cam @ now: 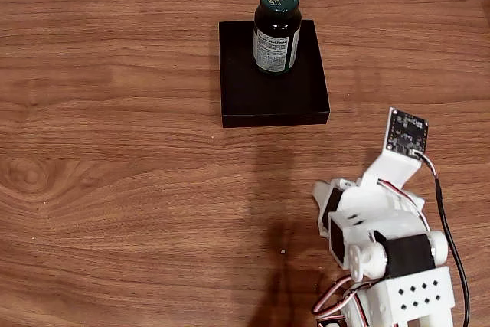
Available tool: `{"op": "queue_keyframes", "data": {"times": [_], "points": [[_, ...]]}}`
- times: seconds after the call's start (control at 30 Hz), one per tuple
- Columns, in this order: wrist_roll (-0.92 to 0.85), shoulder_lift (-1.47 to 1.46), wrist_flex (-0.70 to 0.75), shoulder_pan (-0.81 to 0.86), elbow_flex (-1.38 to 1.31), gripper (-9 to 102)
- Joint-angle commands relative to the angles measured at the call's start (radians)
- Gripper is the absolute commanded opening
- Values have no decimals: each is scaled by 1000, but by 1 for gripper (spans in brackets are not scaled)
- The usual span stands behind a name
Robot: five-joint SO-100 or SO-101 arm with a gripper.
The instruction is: Pick up the pill bottle and place it in the black box.
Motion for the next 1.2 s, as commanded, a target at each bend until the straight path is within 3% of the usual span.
{"op": "queue_keyframes", "data": {"times": [0.0, 0.3, 0.5, 0.93, 1.17], "points": [[-26, 89, 126, 14, -20, 0], [-132, 160, 310, 61, -20, 0], [-169, 196, 331, 63, -20, 0], [224, 195, 574, -46, -20, 0], [229, 195, 577, -46, -20, 0]]}}
